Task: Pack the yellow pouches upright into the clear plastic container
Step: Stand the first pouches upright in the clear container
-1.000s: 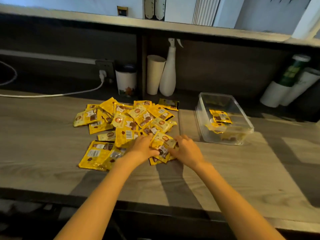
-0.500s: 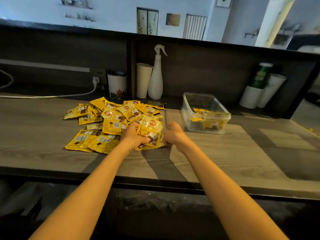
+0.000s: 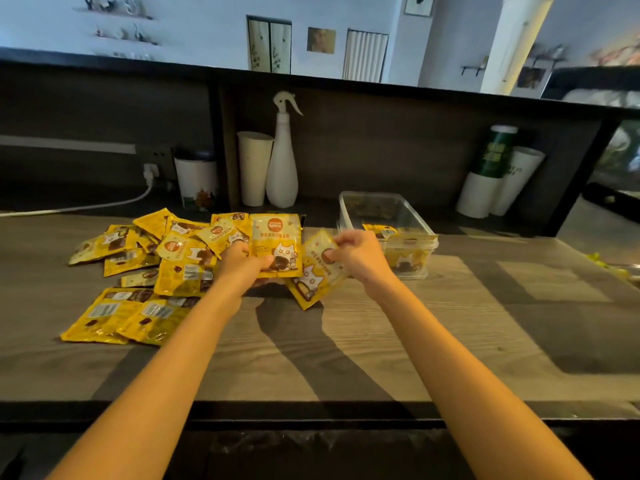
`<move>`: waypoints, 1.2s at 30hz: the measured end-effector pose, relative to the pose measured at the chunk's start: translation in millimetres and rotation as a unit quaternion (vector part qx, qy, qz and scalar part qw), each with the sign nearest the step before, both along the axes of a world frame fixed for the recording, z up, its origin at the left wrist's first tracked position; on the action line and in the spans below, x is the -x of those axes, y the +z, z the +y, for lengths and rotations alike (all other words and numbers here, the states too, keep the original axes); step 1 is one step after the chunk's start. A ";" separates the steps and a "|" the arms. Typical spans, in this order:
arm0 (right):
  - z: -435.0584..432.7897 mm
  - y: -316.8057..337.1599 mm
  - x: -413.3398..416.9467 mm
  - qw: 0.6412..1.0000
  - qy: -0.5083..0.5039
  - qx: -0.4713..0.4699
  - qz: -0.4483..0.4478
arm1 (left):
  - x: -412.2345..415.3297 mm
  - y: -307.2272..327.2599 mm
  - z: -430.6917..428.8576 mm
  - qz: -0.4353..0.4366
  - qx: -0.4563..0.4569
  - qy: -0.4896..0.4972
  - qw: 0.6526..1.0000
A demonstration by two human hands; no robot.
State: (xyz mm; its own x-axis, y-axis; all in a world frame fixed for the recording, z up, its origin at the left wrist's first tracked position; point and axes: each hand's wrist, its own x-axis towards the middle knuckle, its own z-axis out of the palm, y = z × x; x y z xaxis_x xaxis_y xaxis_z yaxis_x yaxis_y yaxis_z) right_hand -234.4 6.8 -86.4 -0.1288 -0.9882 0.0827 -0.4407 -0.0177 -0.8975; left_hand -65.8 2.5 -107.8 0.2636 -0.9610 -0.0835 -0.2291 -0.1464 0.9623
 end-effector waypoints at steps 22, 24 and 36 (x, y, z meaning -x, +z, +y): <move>-52.1 43.6 88.2 0.977 -0.089 0.163 -0.104 | 78.3 29.6 -48.8 -0.432 0.053 -0.064 0.898; -56.4 43.1 97.3 0.973 -0.104 0.188 -0.088 | 97.1 45.0 -50.6 -0.359 0.124 -0.095 0.920; -59.2 32.7 148.1 0.979 -0.075 0.157 0.101 | 159.9 55.8 -64.4 -0.392 0.038 -0.431 0.812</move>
State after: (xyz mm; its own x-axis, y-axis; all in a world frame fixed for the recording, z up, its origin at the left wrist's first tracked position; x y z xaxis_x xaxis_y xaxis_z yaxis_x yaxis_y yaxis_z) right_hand -382.5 -52.4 -53.7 -0.2198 -0.8809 0.4191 -0.6282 -0.2009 -0.7517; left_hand -225.7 -61.9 -52.1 -0.5662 -0.8112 -0.1462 -0.7615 0.4468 0.4696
